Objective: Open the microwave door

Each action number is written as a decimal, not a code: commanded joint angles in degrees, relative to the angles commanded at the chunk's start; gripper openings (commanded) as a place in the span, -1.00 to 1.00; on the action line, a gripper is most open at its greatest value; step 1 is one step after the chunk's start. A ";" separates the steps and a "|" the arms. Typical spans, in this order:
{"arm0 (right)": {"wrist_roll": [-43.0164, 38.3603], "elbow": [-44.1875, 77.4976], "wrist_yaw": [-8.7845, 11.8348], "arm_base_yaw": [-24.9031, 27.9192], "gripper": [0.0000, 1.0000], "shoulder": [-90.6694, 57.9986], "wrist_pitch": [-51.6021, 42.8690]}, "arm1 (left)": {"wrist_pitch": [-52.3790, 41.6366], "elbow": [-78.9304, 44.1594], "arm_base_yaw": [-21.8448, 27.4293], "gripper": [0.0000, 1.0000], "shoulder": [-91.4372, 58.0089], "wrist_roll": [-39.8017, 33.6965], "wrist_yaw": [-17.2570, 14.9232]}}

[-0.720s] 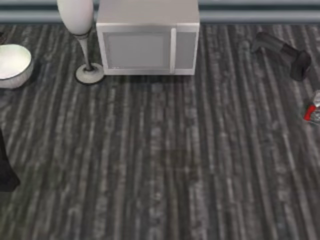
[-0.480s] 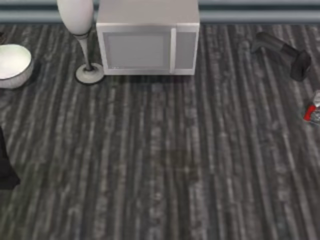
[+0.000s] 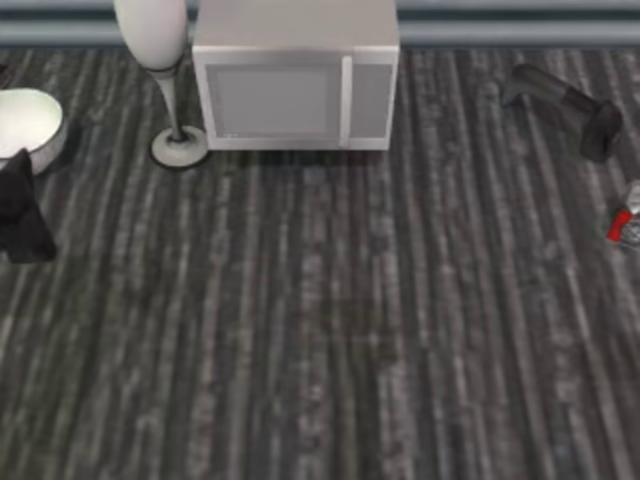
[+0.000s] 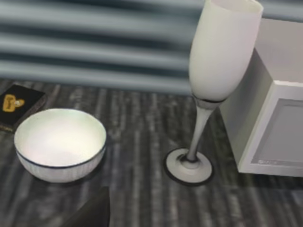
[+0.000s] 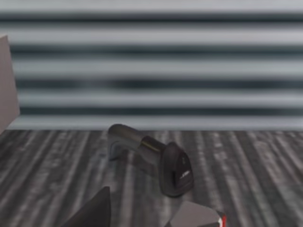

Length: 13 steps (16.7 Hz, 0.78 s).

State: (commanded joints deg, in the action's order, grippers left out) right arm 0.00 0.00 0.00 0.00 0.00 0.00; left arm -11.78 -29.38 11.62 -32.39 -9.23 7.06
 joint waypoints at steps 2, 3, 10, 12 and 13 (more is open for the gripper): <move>0.00 0.00 0.00 0.00 1.00 0.00 0.00 | -3.29 -10.55 3.77 1.00 -12.22 -3.37 2.25; 0.00 0.00 0.00 0.00 1.00 0.00 0.00 | -4.90 -16.03 5.69 1.00 -18.68 -5.13 3.39; 0.00 0.00 0.00 0.00 1.00 0.00 0.00 | -15.82 -52.75 18.56 1.00 -62.16 -16.69 11.03; 0.00 0.00 0.00 0.00 1.00 0.00 0.00 | -18.81 -60.72 21.62 1.00 -71.97 -19.24 12.90; 0.00 0.00 0.00 0.00 1.00 0.00 0.00 | -20.22 -64.12 22.98 1.00 -76.22 -20.33 13.74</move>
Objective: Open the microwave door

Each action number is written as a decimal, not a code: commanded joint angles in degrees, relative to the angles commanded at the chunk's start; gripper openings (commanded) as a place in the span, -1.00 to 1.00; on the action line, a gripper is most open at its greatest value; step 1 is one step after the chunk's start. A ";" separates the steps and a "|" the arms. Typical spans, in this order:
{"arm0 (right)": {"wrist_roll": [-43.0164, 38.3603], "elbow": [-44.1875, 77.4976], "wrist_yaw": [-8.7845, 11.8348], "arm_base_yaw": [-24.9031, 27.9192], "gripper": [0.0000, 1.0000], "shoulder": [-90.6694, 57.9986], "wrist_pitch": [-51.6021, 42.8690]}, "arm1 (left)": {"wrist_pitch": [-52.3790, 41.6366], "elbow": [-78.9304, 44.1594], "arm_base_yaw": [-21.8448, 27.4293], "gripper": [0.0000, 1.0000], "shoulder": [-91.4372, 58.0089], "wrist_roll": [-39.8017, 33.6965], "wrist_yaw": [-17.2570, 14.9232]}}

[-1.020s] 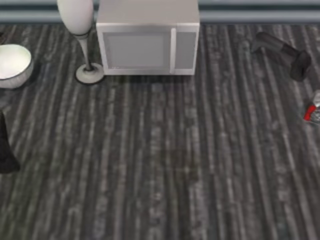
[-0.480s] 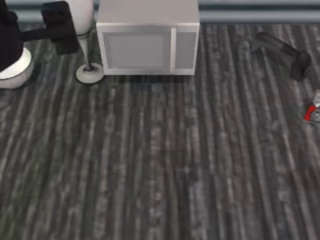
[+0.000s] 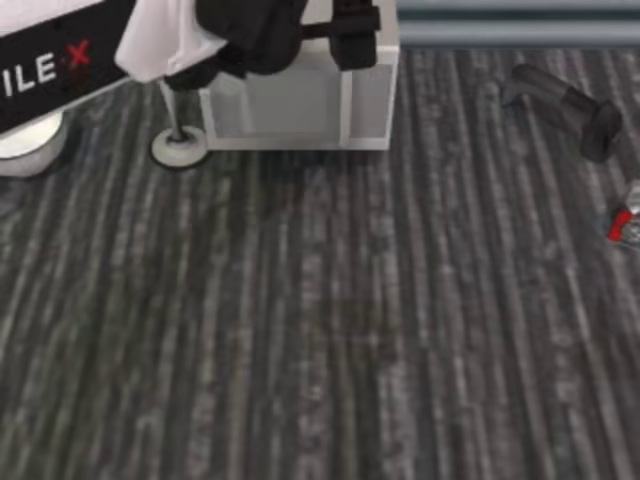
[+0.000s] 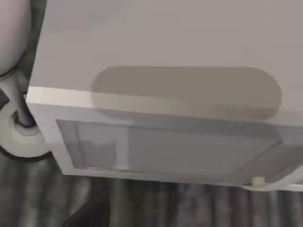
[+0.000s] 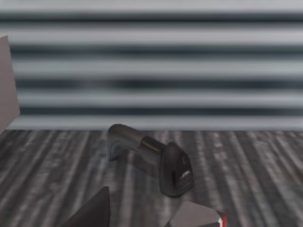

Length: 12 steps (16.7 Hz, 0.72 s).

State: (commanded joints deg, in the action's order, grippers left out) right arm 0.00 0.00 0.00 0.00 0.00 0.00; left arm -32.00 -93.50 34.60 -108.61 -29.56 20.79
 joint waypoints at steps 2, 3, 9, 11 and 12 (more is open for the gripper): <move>0.00 0.00 0.00 0.00 1.00 0.00 0.00 | -2.54 -5.61 2.31 1.00 -7.07 -1.79 1.43; 0.00 0.00 0.00 0.00 1.00 0.00 0.00 | -3.61 -7.82 3.23 1.00 -9.84 -2.49 2.01; 0.00 0.00 0.00 0.00 1.00 0.00 0.00 | -5.86 -12.44 5.05 1.00 -15.26 -3.85 3.16; 0.00 0.00 0.00 0.00 1.00 0.00 0.00 | -5.75 -12.22 4.77 1.00 -15.17 -3.78 3.05; 0.00 0.00 0.00 0.00 1.00 0.00 0.00 | -5.61 -12.40 4.74 1.00 -15.38 -3.69 3.01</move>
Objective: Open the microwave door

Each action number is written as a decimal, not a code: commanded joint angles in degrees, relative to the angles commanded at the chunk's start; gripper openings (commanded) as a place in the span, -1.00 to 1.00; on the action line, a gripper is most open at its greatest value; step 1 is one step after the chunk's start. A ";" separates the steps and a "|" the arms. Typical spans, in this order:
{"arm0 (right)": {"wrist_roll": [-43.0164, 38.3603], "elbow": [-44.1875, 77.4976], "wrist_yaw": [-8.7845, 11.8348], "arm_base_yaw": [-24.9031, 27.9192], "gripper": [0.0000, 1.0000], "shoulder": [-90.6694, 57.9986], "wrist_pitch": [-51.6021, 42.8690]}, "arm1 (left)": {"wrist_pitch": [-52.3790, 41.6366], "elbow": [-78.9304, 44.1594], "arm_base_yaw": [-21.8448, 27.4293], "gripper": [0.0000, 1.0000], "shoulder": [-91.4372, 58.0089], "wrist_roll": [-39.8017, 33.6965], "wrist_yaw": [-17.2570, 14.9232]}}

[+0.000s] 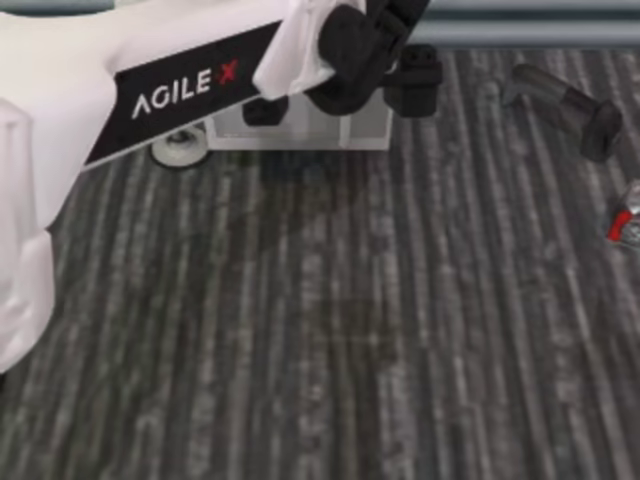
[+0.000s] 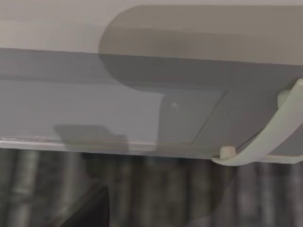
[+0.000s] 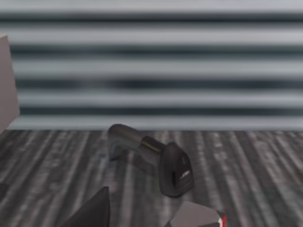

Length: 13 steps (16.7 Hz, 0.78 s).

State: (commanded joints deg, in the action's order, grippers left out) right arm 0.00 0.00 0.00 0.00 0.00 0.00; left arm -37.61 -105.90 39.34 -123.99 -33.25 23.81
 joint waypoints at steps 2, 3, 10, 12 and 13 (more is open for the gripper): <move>0.00 0.00 0.00 0.00 1.00 0.00 0.00 | 1.30 -1.53 -0.56 1.00 -2.21 0.66 -0.38; 0.00 0.00 0.00 0.00 1.00 0.00 0.00 | 2.28 -2.61 -1.06 1.00 -4.21 1.10 -0.69; 0.00 0.00 0.00 0.00 1.00 0.00 0.00 | 6.66 -6.86 -3.39 1.00 -12.31 3.22 -2.15; 0.00 0.00 0.00 0.00 1.00 0.00 0.00 | 6.66 -6.86 -3.39 0.85 -12.31 3.22 -2.15; 0.00 0.00 0.00 0.00 1.00 0.00 0.00 | 6.66 -6.86 -3.39 0.70 -12.31 3.22 -2.15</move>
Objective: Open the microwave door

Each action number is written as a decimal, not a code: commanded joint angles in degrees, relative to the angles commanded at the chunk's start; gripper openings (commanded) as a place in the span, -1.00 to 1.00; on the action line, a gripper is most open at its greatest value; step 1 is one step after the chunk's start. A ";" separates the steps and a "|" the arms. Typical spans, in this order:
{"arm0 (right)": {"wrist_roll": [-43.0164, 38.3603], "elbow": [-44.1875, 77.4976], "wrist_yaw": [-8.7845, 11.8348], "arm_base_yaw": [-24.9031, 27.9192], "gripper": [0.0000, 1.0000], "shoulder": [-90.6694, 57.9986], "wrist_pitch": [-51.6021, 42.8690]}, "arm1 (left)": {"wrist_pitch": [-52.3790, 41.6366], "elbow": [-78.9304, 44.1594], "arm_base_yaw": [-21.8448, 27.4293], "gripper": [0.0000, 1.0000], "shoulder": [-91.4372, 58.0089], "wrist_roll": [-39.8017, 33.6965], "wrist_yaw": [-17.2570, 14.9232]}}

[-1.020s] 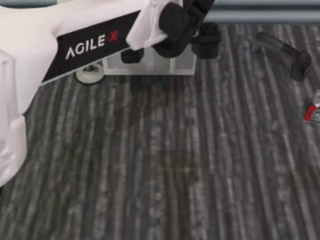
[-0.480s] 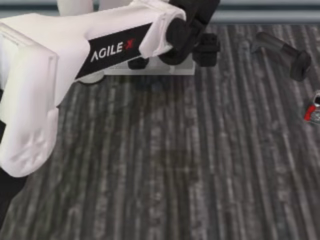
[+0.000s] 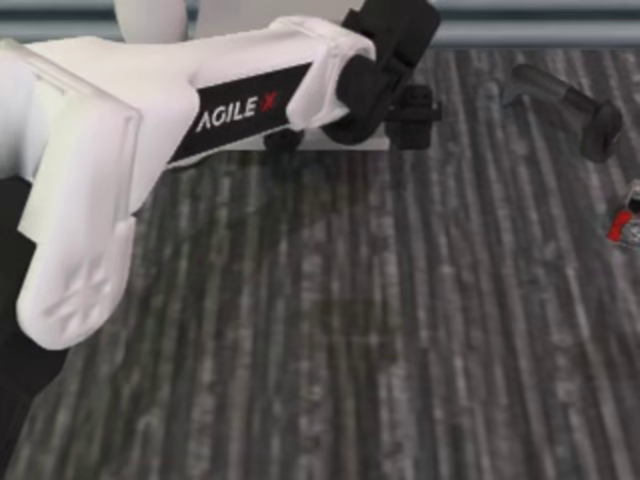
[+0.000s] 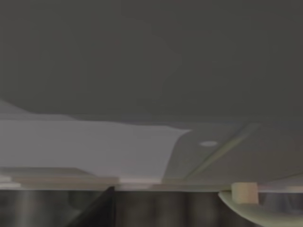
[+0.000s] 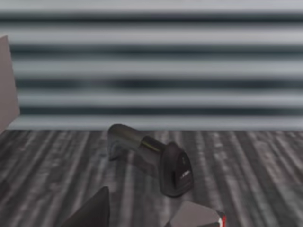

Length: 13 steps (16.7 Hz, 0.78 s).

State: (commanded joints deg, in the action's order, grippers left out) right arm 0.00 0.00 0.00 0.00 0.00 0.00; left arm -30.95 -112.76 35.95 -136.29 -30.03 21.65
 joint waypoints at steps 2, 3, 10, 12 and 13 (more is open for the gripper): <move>0.00 0.00 0.00 0.00 1.00 0.00 0.00 | 0.00 0.00 0.00 0.40 0.00 0.00 0.00; 0.00 0.00 0.00 0.00 1.00 0.00 0.00 | 0.00 0.00 0.00 0.25 0.00 0.00 0.00; 0.00 0.00 0.00 0.00 1.00 0.00 0.00 | 0.00 0.00 0.00 -0.81 0.00 0.00 0.00; 0.00 0.00 0.00 0.00 1.00 0.00 0.00 | 0.00 0.00 0.00 -1.00 0.00 0.00 0.00; 0.00 0.00 0.00 0.00 1.00 0.00 0.00 | 0.00 0.00 0.00 -1.00 0.00 0.00 0.00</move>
State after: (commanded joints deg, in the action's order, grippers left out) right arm 0.00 0.00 0.00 0.00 0.00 0.00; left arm -30.95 -112.76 35.95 -136.29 -30.03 21.65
